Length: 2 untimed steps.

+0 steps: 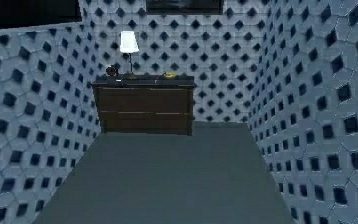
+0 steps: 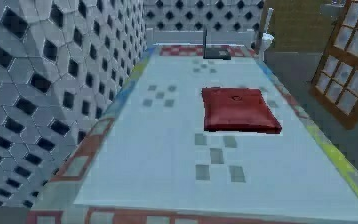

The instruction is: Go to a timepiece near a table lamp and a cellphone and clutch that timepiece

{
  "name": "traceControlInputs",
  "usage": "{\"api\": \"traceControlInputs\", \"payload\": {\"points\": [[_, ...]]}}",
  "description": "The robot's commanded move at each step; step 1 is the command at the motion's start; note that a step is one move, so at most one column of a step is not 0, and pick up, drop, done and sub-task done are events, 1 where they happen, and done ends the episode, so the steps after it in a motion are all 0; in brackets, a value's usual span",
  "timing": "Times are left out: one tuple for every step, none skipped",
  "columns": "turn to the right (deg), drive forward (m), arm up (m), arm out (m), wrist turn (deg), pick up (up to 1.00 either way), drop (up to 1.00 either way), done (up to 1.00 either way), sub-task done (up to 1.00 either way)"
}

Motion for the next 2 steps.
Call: {"api": "traceControlInputs", "payload": {"points": [[0.0, 1.00, 0.00, 0.00, 0.0, 0.00, 0.00, 0.00, 0.00], [0.0, 0.70, 0.00, 0.00, 0.0, 0.00, 0.00, 0.00, 0.00]]}}
